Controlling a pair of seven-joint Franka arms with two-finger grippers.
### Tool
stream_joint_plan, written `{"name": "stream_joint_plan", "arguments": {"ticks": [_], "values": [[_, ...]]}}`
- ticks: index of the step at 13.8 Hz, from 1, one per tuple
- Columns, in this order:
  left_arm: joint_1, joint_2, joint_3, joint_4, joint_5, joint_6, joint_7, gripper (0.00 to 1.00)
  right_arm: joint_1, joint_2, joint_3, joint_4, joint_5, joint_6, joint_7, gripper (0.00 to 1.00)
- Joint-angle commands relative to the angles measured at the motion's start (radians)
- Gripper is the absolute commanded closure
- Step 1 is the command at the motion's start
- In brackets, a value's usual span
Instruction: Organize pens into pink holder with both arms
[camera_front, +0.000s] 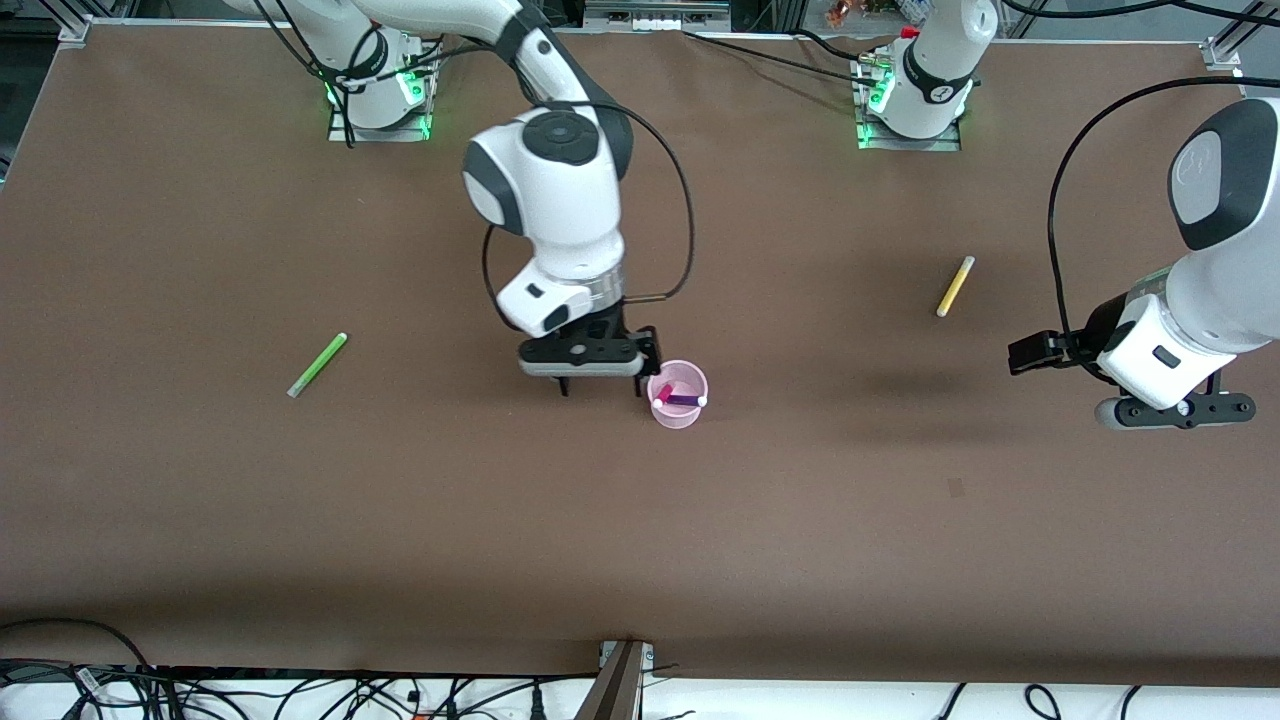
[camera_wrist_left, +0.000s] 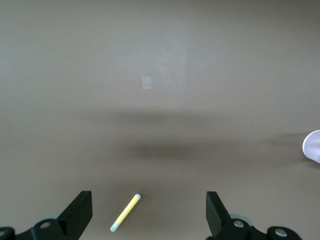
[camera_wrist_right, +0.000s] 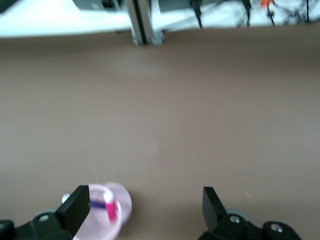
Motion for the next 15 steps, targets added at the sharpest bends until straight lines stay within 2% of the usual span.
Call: {"name": "stream_joint_plan", "arguments": {"ticks": [1, 4, 5, 7, 9, 11, 13, 14, 15], "values": [[0.01, -0.008, -0.003, -0.009, -0.016, 0.012, 0.024, 0.0, -0.044, -0.141, -0.031, -0.053, 0.119, -0.197, -0.169, 0.0], [0.01, -0.008, -0.003, -0.009, -0.015, 0.012, 0.024, 0.0, -0.066, -0.239, -0.069, -0.079, 0.136, -0.33, -0.269, 0.0], [0.01, -0.008, -0.003, -0.009, -0.016, 0.012, 0.024, 0.0, -0.073, -0.282, -0.083, -0.122, 0.136, -0.336, -0.298, 0.0], [0.01, -0.008, -0.003, -0.008, -0.016, 0.012, 0.024, 0.0, -0.147, -0.381, -0.077, -0.226, 0.148, -0.346, -0.349, 0.0], [0.013, -0.008, -0.003, -0.008, -0.016, 0.013, 0.024, 0.0, -0.231, -0.449, -0.057, -0.253, 0.15, -0.437, -0.448, 0.0], [0.022, -0.008, -0.003, -0.009, -0.015, 0.021, 0.055, 0.0, -0.393, -0.504, 0.048, -0.263, 0.15, -0.519, -0.517, 0.0], [0.039, -0.027, -0.003, -0.011, -0.015, 0.021, 0.099, 0.0, -0.606, -0.555, 0.208, -0.301, 0.144, -0.553, -0.597, 0.0], [0.048, -0.042, -0.002, -0.009, -0.009, 0.021, 0.125, 0.0, -0.662, -0.577, 0.239, -0.32, 0.137, -0.554, -0.64, 0.0], [0.053, -0.051, -0.002, -0.009, -0.006, 0.021, 0.142, 0.0, -0.67, -0.59, 0.235, -0.331, 0.13, -0.562, -0.694, 0.0]]}}
